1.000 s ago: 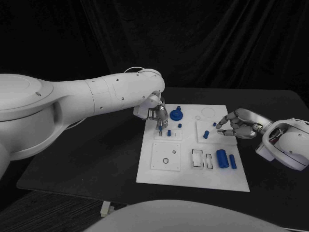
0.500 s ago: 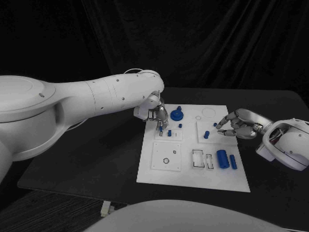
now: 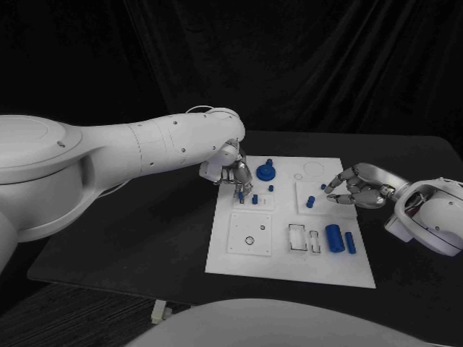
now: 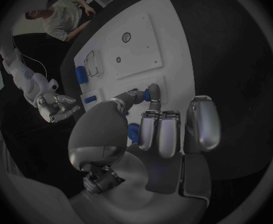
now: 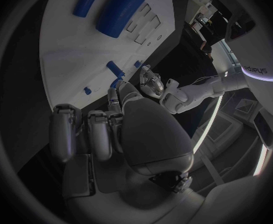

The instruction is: Assemble the parts on the task board

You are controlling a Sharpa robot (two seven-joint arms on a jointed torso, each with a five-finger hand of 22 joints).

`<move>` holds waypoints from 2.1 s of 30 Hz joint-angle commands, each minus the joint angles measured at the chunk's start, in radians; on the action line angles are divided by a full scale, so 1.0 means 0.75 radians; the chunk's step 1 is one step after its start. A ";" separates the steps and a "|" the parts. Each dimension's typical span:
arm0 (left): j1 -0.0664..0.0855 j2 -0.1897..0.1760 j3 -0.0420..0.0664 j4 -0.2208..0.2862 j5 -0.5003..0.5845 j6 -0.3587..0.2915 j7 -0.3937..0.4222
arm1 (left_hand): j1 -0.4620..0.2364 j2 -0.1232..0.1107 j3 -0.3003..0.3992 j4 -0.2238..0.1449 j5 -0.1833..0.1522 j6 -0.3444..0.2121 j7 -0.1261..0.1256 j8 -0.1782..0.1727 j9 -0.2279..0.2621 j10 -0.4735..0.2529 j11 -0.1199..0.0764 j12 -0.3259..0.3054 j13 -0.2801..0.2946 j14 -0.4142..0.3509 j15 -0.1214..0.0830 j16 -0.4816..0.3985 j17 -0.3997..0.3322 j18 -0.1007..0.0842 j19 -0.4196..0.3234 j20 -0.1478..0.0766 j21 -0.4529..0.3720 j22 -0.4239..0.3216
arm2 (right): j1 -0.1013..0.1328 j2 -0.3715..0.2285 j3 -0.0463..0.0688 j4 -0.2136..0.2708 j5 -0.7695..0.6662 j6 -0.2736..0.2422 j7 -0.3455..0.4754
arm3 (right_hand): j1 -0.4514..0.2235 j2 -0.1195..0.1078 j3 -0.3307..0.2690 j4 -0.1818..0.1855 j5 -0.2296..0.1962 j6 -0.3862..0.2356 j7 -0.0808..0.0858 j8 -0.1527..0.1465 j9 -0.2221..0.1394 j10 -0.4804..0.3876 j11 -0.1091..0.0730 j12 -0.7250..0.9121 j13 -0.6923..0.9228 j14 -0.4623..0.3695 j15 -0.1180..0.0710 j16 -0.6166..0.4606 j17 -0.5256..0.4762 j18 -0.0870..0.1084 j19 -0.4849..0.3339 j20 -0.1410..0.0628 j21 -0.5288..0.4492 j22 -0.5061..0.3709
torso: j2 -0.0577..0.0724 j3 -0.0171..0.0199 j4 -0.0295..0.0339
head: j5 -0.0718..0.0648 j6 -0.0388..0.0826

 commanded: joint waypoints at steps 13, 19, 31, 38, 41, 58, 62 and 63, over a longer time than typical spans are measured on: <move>-0.016 0.000 0.001 0.005 0.003 0.007 -0.057 | -0.005 0.008 0.239 -0.231 -0.011 0.020 -0.025 -0.002 0.002 0.086 -0.002 0.000 0.243 0.116 -0.007 0.000 0.280 0.023 -0.013 0.000 -0.009 0.164 | -0.003 -0.001 0.001 0.004 -0.001 0.011 -0.019 | 0.006 -0.009 0.002 -0.007 0.007 0.008 0.005 -0.008 -0.002 0.151 0.001 -0.009 0.185 0.144 -0.003 0.003 0.351 0.021 0.012 0.010 -0.008 0.281 | 0.001 -0.0006 -0.0005 | 0.000 0.000; -0.020 0.004 0.001 -0.003 0.002 0.000 -0.058 | -0.005 0.008 0.239 -0.231 -0.011 0.020 -0.025 -0.002 0.002 0.086 -0.002 0.000 0.243 0.116 -0.007 0.000 0.280 0.023 -0.013 0.000 -0.009 0.164 | -0.003 -0.002 0.001 0.005 -0.001 0.011 -0.019 | 0.006 -0.009 0.002 -0.007 0.007 0.008 0.005 -0.008 -0.002 0.151 0.001 -0.009 0.185 0.144 -0.003 0.003 0.351 0.021 0.012 0.010 -0.008 0.281 | 0.001 -0.0008 -0.0007 | -0.001 0.000; -0.028 0.016 0.001 -0.017 0.001 0.000 -0.058 | -0.005 0.009 0.240 -0.232 -0.012 0.019 -0.025 -0.003 0.002 0.086 -0.002 0.001 0.244 0.116 -0.006 0.000 0.280 0.023 -0.013 0.000 -0.009 0.164 | -0.003 -0.004 0.001 0.008 -0.001 0.010 -0.018 | 0.006 -0.009 0.002 -0.007 0.007 0.008 0.005 -0.008 -0.002 0.151 0.001 -0.009 0.185 0.144 -0.003 0.003 0.351 0.021 0.012 0.010 -0.008 0.281 | 0.001 -0.0004 -0.0006 | -0.004 0.000; -0.032 0.024 0.001 -0.024 0.000 -0.003 -0.058 | -0.006 0.010 0.241 -0.232 -0.014 0.018 -0.024 -0.003 0.002 0.085 -0.002 -0.003 0.241 0.115 -0.006 -0.003 0.278 0.024 -0.015 0.000 -0.012 0.163 | -0.003 -0.005 0.001 0.009 -0.001 0.009 -0.018 | 0.007 -0.010 0.004 -0.010 0.006 0.009 0.006 -0.009 -0.002 0.151 0.002 -0.009 0.185 0.144 -0.003 0.003 0.351 0.021 0.011 0.010 -0.009 0.281 | 0.001 -0.0005 -0.0009 | -0.006 0.000; -0.034 0.028 0.001 -0.027 -0.002 -0.003 -0.058 | -0.006 0.011 0.242 -0.232 -0.015 0.017 -0.024 -0.004 0.002 0.084 -0.001 -0.004 0.241 0.115 -0.006 -0.003 0.278 0.024 -0.015 0.001 -0.013 0.163 | -0.003 -0.005 0.001 0.009 -0.001 0.010 -0.018 | 0.007 -0.010 0.004 -0.010 0.006 0.009 0.006 -0.009 -0.002 0.151 0.002 -0.009 0.185 0.144 -0.003 0.003 0.351 0.021 0.011 0.010 -0.009 0.281 | 0.001 -0.0006 -0.0008 | -0.008 0.000; -0.040 0.034 0.001 -0.040 -0.041 0.005 -0.060 | -0.008 0.013 0.243 -0.231 -0.021 0.014 -0.022 -0.008 0.002 0.083 0.000 -0.006 0.239 0.114 -0.005 -0.005 0.277 0.024 -0.017 0.001 -0.017 0.162 | -0.008 -0.006 0.001 0.008 -0.001 0.012 -0.015 | 0.007 -0.010 0.006 -0.012 0.006 0.009 0.006 -0.009 -0.002 0.151 0.002 -0.009 0.185 0.144 -0.002 0.003 0.351 0.021 0.010 0.011 -0.012 0.280 | 0.001 -0.0003 -0.0008 | -0.009 0.000; -0.043 0.036 0.001 -0.046 -0.048 0.013 -0.062 | -0.009 0.018 0.243 -0.231 -0.034 0.009 -0.020 -0.014 0.001 0.083 0.002 -0.008 0.238 0.114 -0.003 -0.008 0.276 0.024 -0.019 0.003 -0.019 0.162 | -0.009 -0.006 0.001 0.007 -0.001 0.013 -0.015 | 0.007 -0.010 0.006 -0.012 0.006 0.009 0.006 -0.009 -0.002 0.151 0.002 -0.009 0.185 0.144 -0.002 0.003 0.351 0.021 0.010 0.011 -0.012 0.280 | 0.001 -0.0005 -0.0008 | -0.010 0.000; -0.044 0.037 0.001 -0.047 -0.050 0.015 -0.062 | -0.009 0.019 0.243 -0.231 -0.037 0.009 -0.019 -0.015 0.001 0.082 0.002 -0.009 0.238 0.113 -0.002 -0.009 0.275 0.025 -0.019 0.003 -0.021 0.162 | -0.009 -0.006 0.001 0.007 -0.001 0.013 -0.014 | 0.007 -0.010 0.006 -0.012 0.006 0.009 0.006 -0.009 -0.002 0.151 0.002 -0.009 0.185 0.144 -0.002 0.003 0.351 0.021 0.010 0.011 -0.012 0.280 | 0.001 -0.0006 -0.0007 | -0.010 0.000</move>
